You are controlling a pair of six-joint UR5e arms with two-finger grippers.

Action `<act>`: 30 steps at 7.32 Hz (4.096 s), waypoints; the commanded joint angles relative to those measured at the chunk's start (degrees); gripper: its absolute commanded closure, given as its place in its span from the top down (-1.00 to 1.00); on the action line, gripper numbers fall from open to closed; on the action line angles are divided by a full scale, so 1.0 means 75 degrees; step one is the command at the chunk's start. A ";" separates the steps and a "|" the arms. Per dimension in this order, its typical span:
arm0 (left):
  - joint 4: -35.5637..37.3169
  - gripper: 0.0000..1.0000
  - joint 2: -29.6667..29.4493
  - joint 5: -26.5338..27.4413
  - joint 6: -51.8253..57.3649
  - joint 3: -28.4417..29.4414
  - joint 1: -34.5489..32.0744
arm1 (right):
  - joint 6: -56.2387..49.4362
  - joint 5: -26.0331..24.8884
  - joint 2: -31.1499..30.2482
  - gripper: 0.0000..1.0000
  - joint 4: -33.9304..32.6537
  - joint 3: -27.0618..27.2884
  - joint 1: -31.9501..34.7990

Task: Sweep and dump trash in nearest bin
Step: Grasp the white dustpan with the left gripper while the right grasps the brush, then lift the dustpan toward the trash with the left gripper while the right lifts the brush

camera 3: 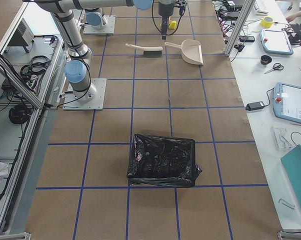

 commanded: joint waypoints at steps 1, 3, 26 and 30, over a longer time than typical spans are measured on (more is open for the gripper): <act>0.0784 1.00 -0.0787 -0.0285 -0.0154 0.0240 -0.0042 | 0.0048 0.0214 -0.0156 1.00 -0.0063 0.0701 0.1001; 0.1265 1.00 -0.1642 -0.0180 -0.0481 0.0871 -0.0752 | 0.0654 0.0251 -0.0168 1.00 -0.0075 0.1159 0.1930; 0.2862 -0.78 -0.4283 -0.0414 -0.1597 0.1214 -0.3300 | 0.3517 0.0556 0.1473 -1.00 -0.4306 0.3962 0.4418; 0.2675 -1.00 -0.3945 -0.0367 -0.1306 0.1261 -0.3207 | 0.5946 0.0556 0.1016 -1.00 -0.4200 0.3950 0.4453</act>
